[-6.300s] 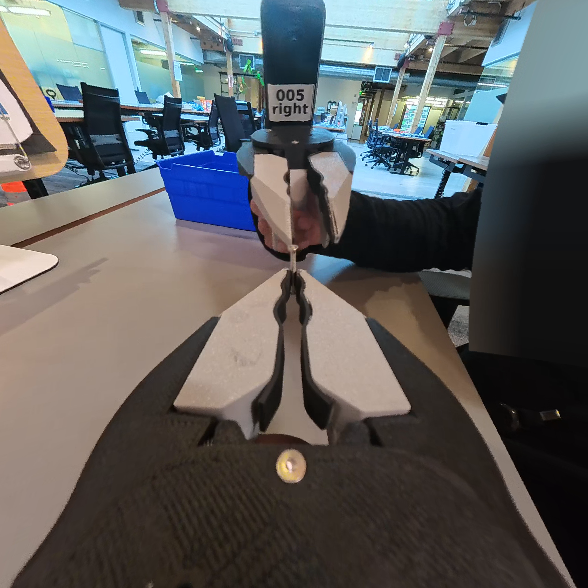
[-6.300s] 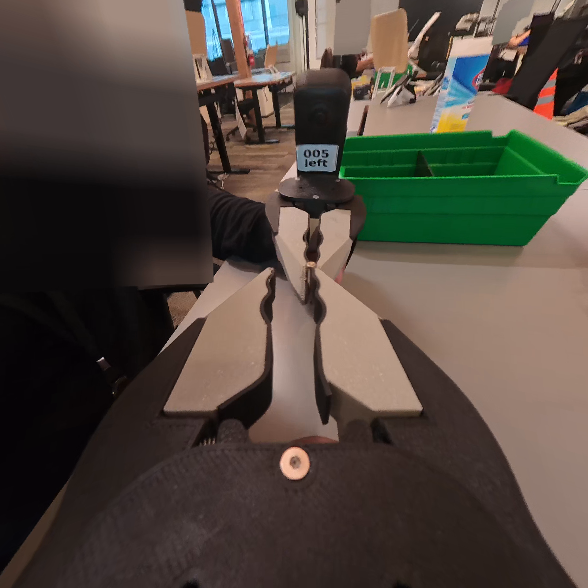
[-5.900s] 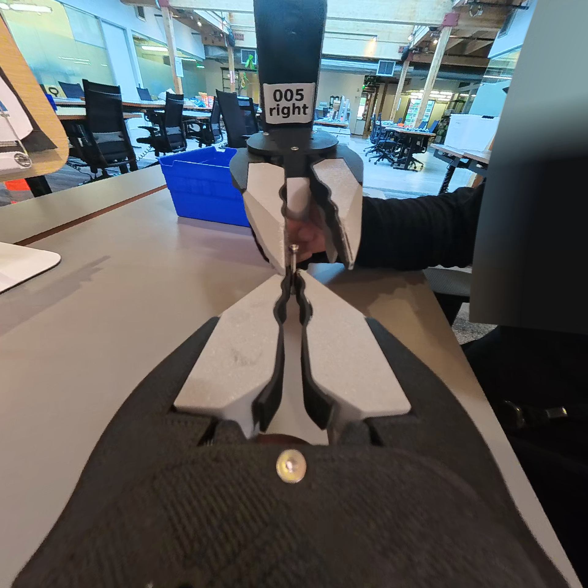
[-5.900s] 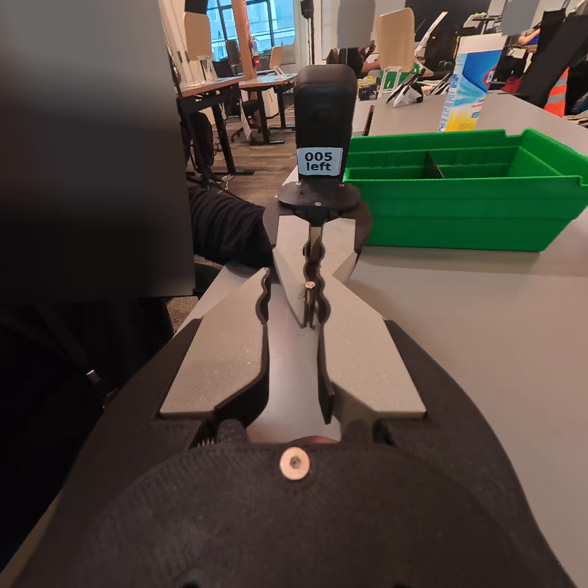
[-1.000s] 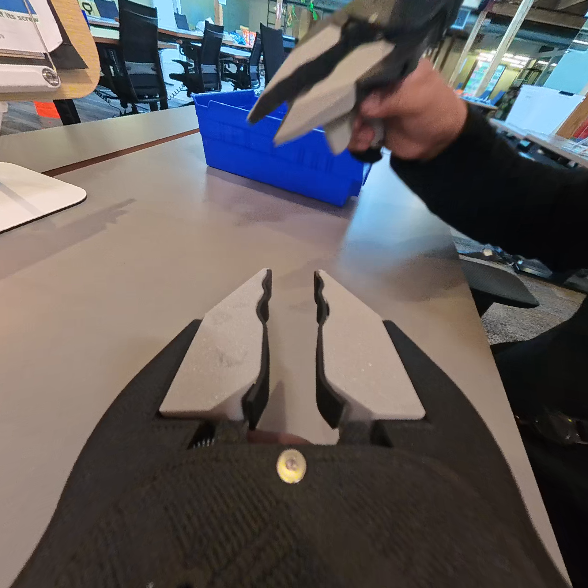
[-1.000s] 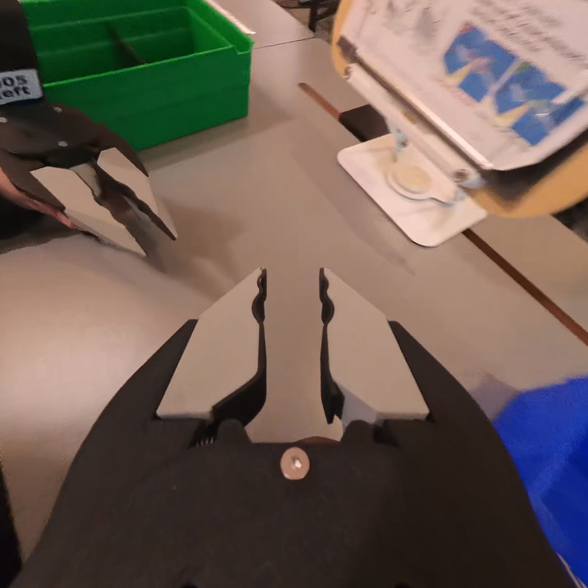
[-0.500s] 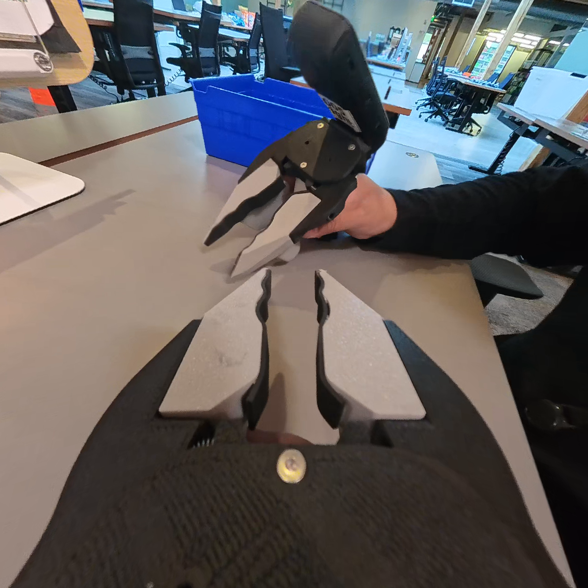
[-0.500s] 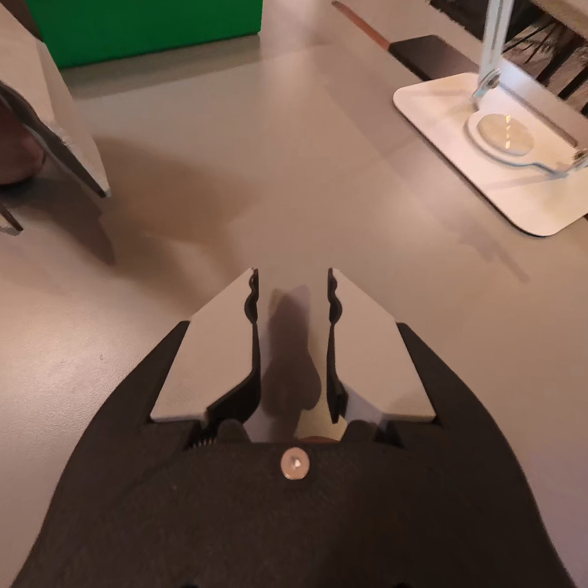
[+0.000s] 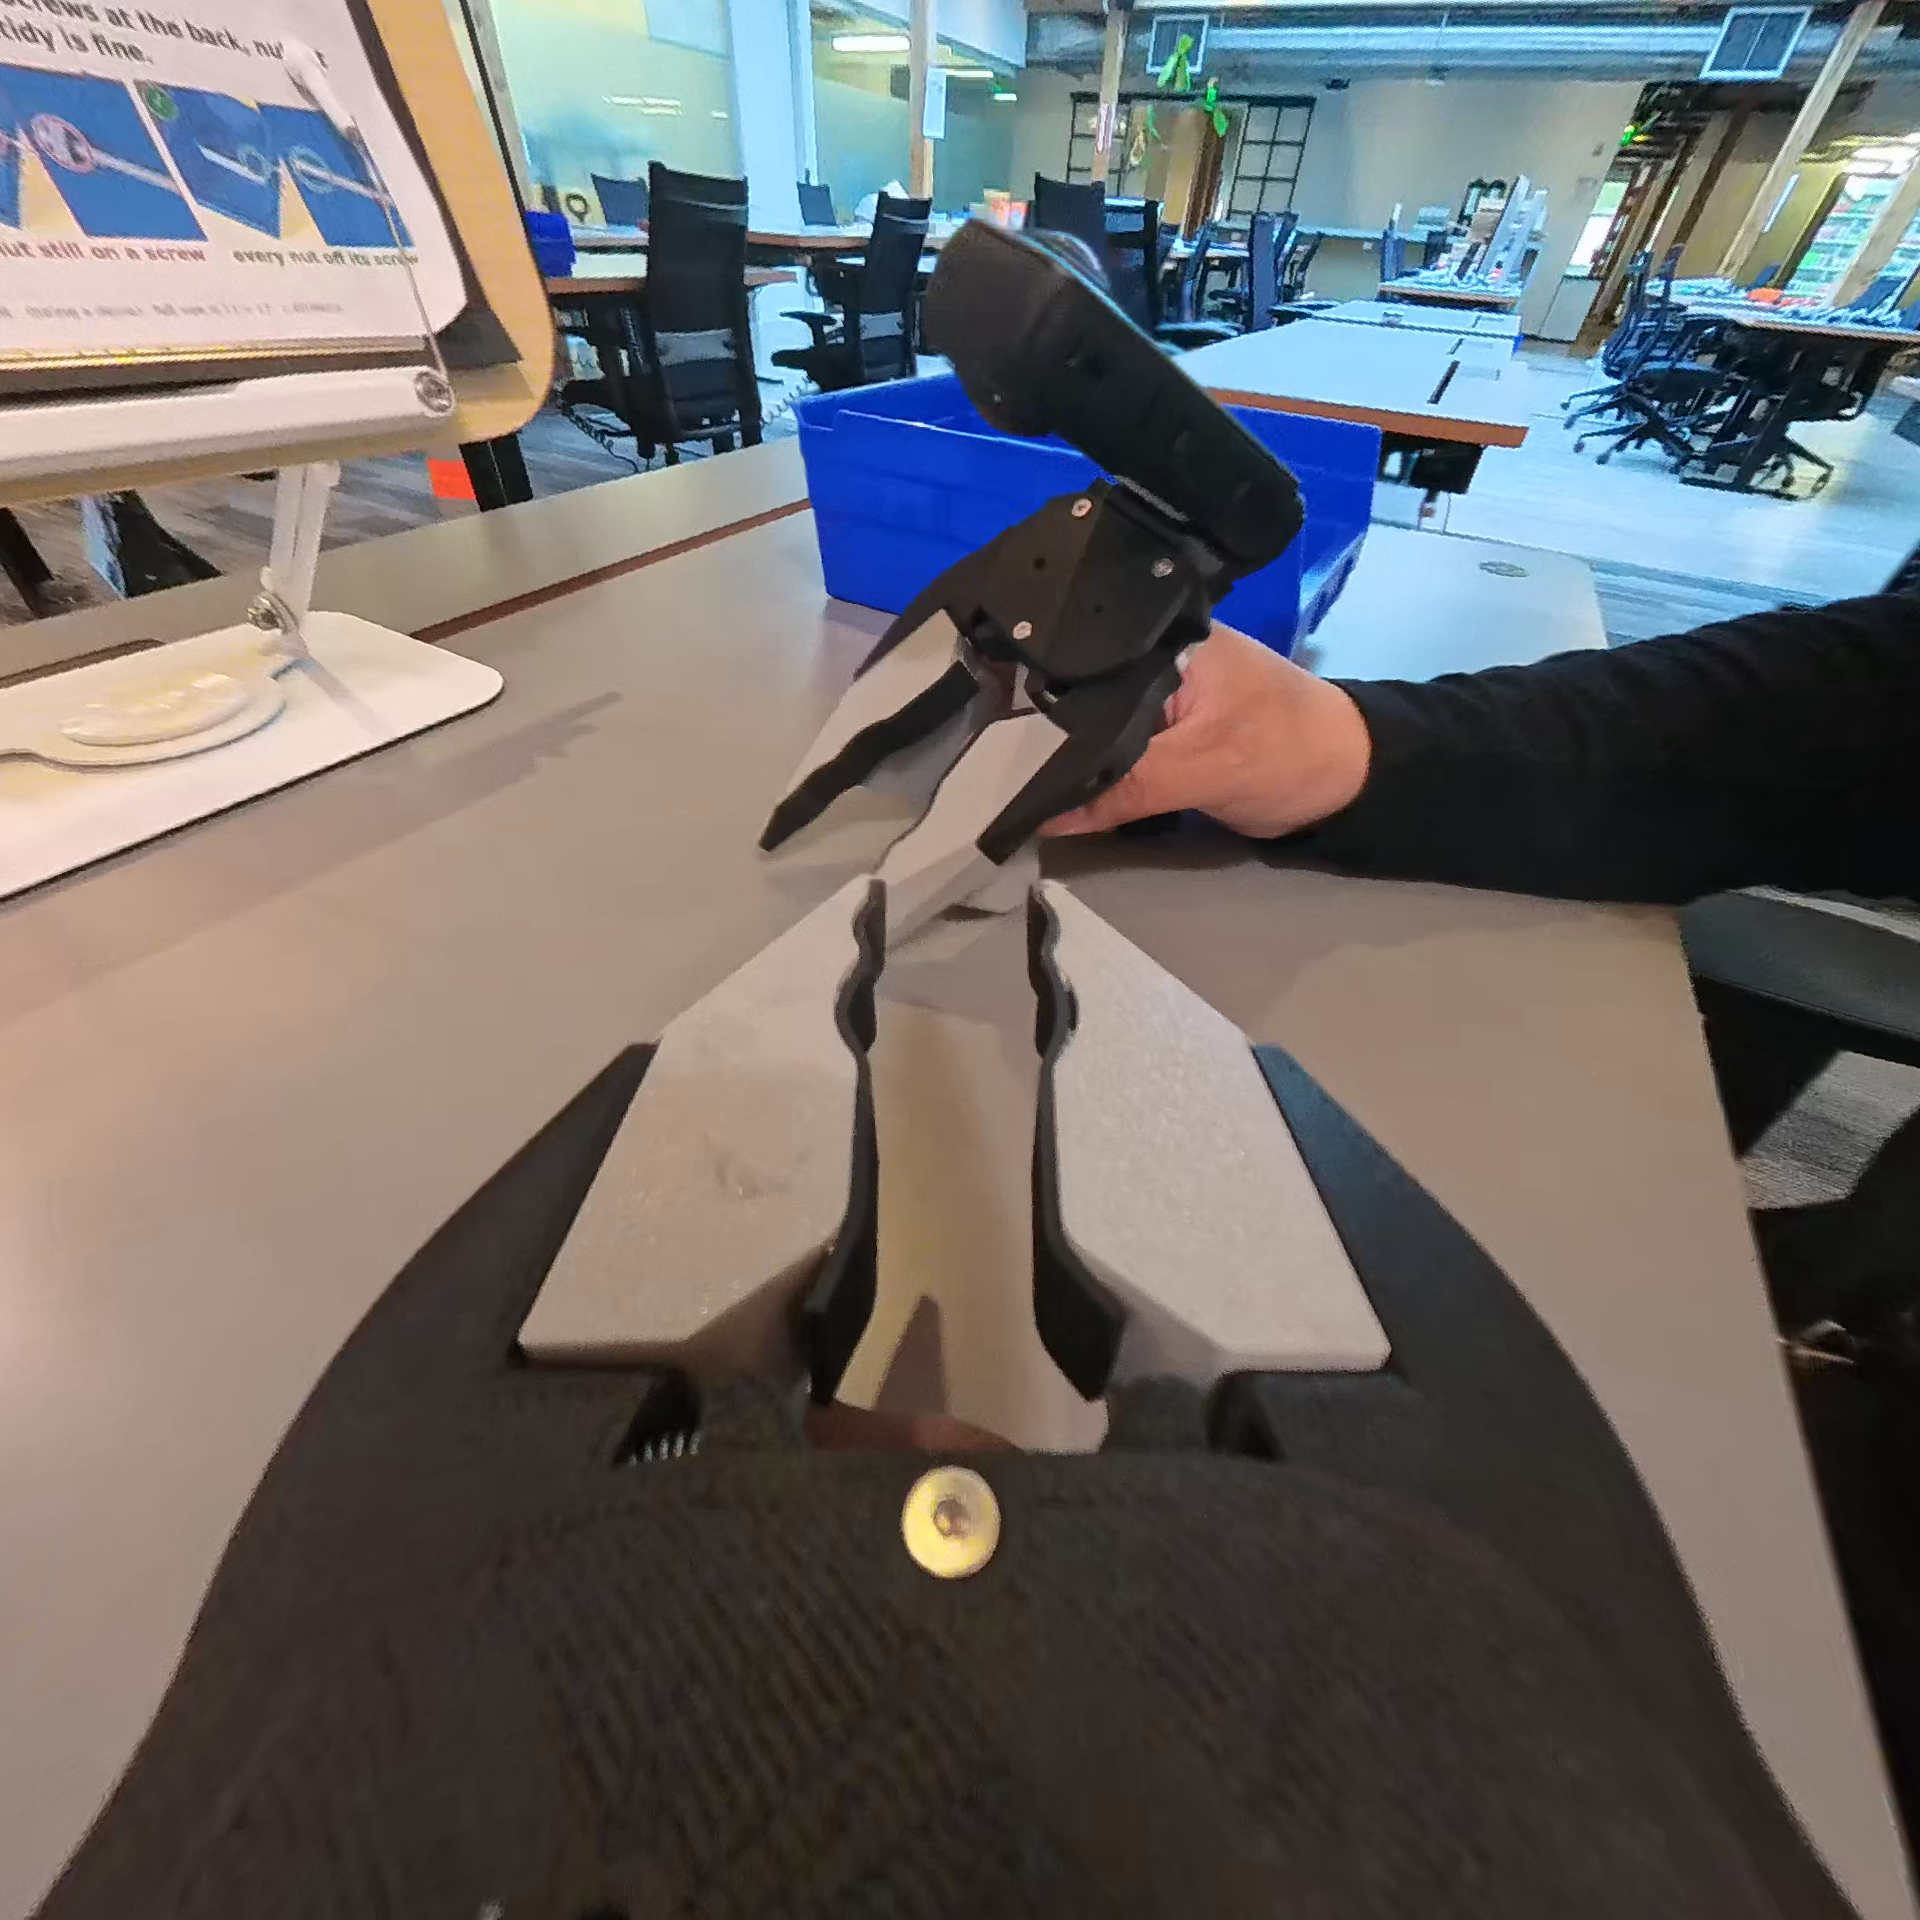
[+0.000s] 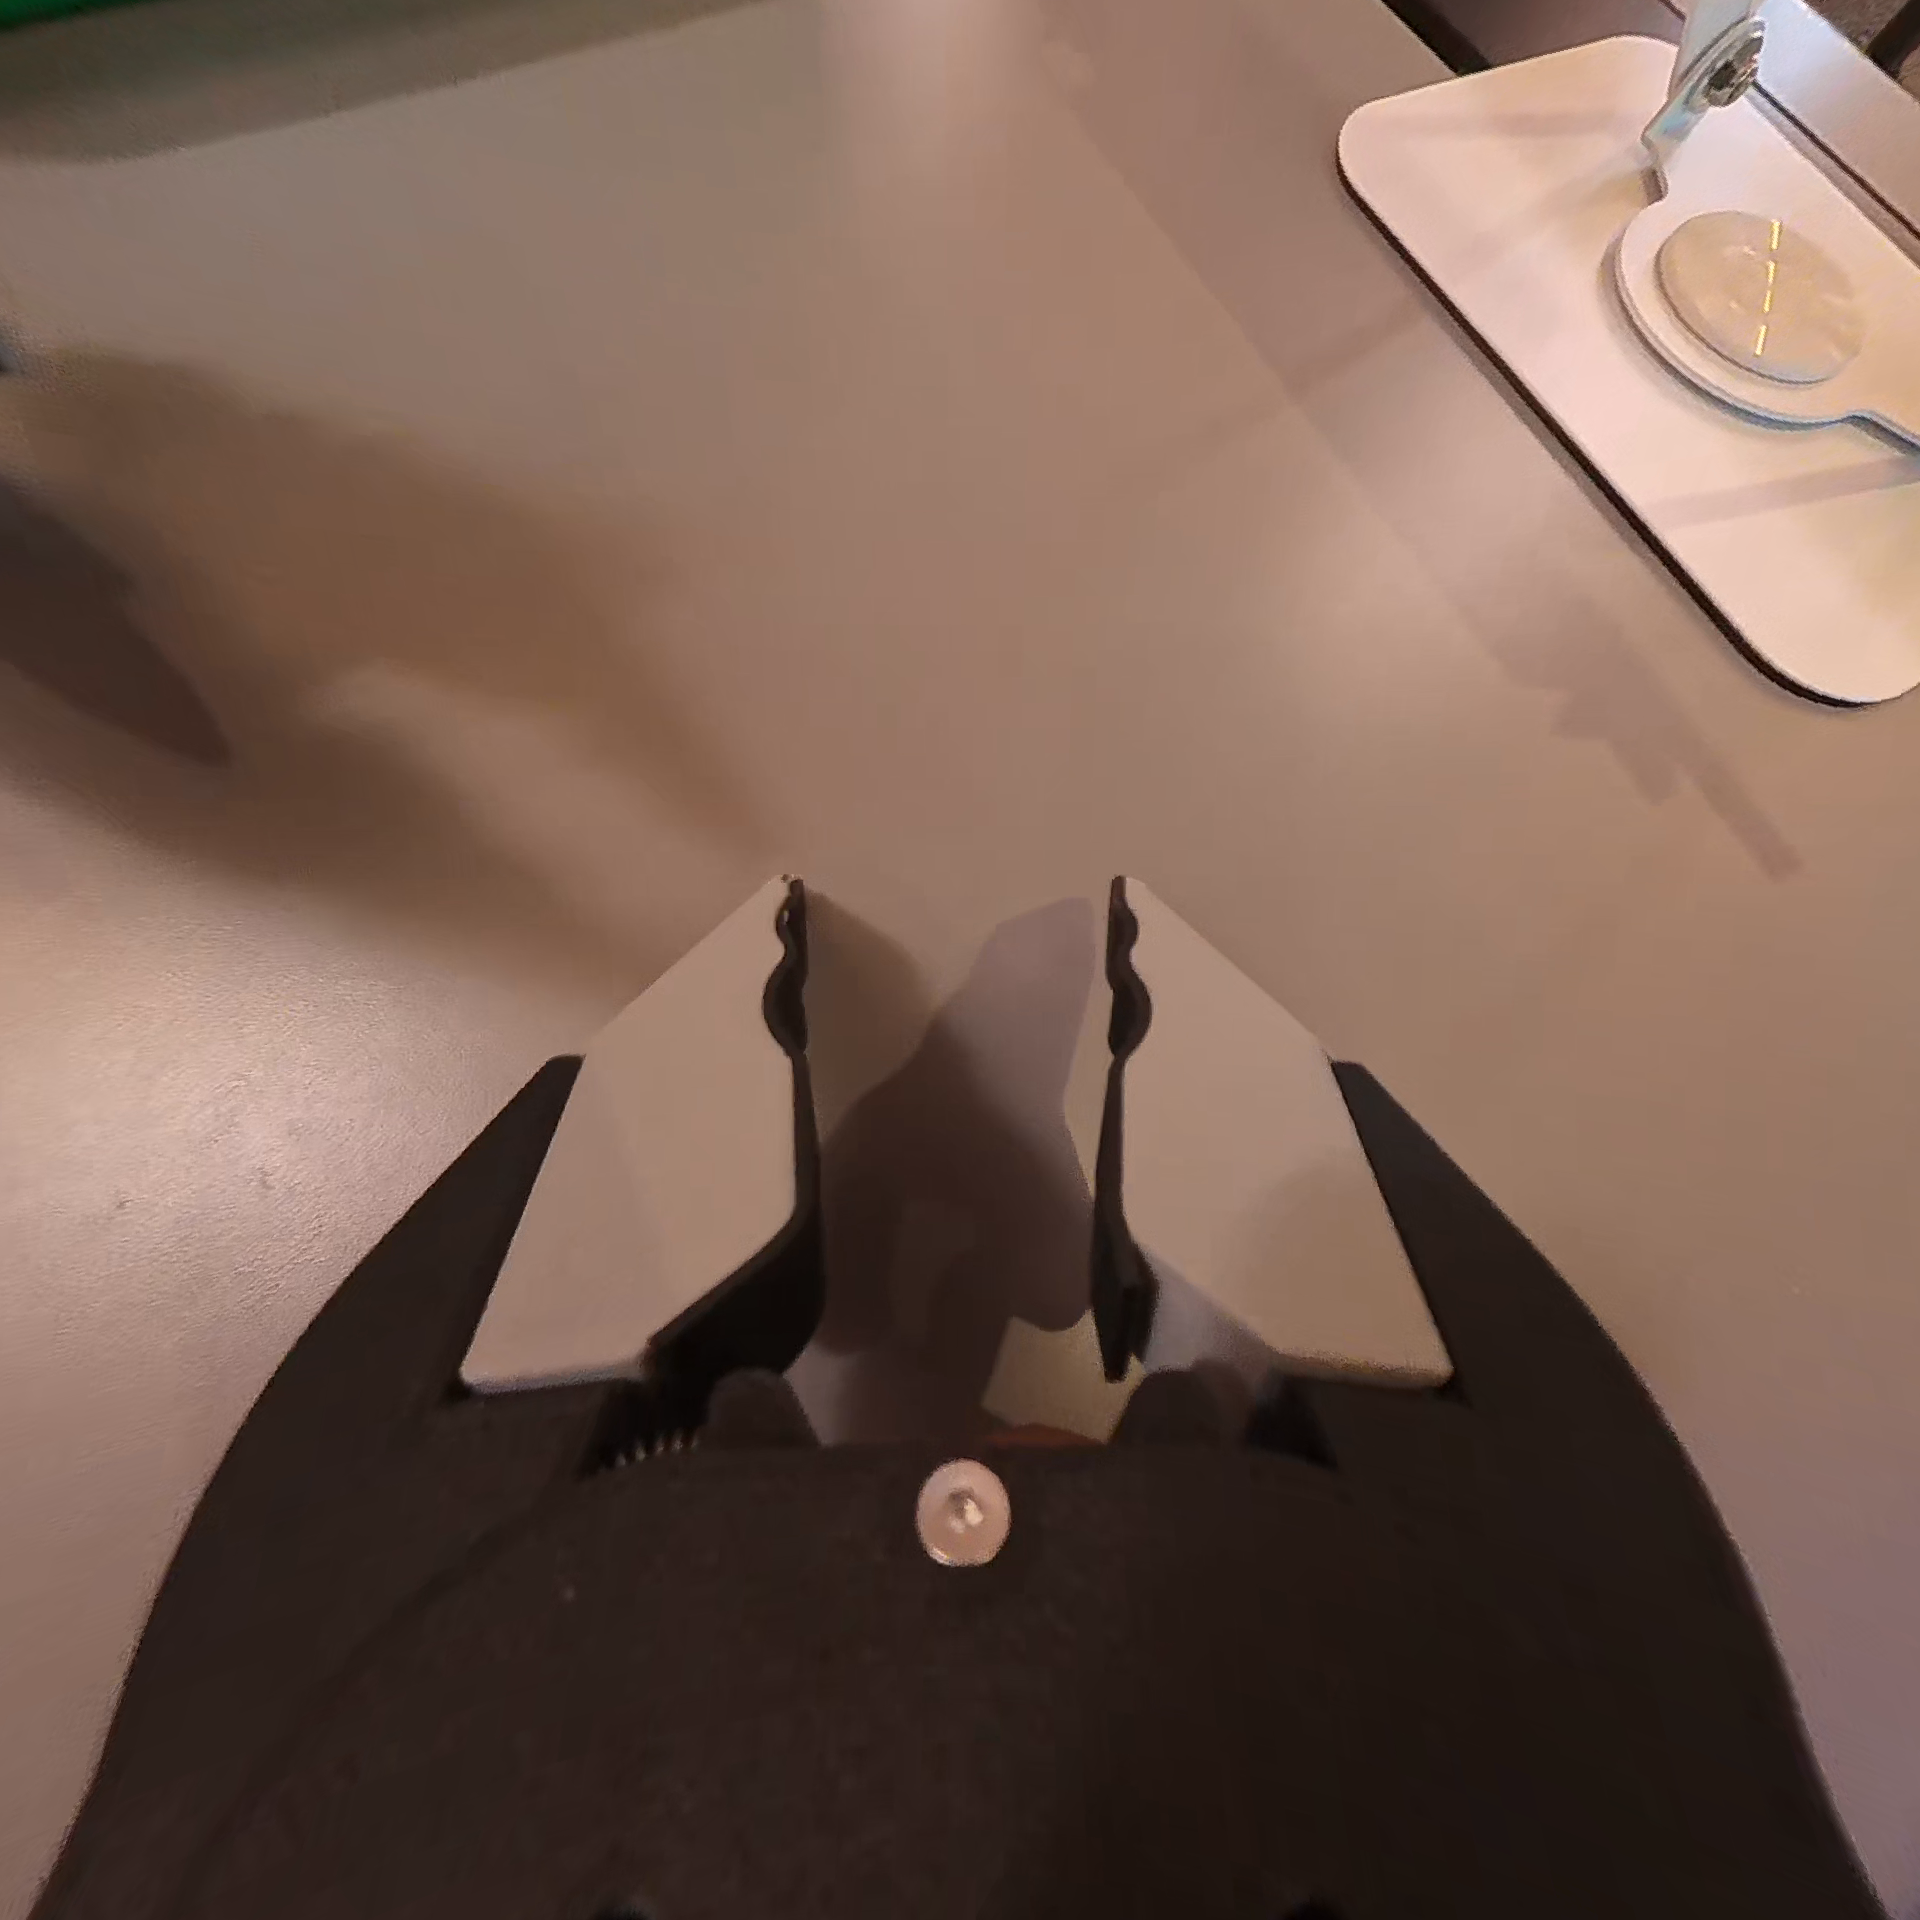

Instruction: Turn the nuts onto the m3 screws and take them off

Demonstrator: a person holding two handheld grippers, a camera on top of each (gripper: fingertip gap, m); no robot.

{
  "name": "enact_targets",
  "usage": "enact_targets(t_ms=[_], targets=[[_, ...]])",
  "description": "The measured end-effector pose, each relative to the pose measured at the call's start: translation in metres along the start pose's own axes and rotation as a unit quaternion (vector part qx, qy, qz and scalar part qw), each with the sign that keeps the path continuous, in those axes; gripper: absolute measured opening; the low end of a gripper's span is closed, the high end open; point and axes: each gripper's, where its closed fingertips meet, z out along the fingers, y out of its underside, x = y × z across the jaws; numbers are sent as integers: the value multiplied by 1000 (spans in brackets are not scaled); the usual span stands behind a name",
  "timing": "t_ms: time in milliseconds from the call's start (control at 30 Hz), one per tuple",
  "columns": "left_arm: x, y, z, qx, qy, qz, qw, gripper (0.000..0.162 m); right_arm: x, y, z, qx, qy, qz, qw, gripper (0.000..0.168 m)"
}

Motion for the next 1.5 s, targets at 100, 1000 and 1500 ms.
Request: enact_targets(t_ms=[100,1000,1500], targets=[[9,-3,-13,-13,-6,-16,1000,23,-1,-1,0,1,11,-16,1000,54],[-216,-39,-216,-129,-221,19,967,25,-3,-7,8,2,-12,-18,1000,54],[-187,-8,-227,-176,-175,-21,968,25,-5,-8,7,7,0,-39,999,52]])
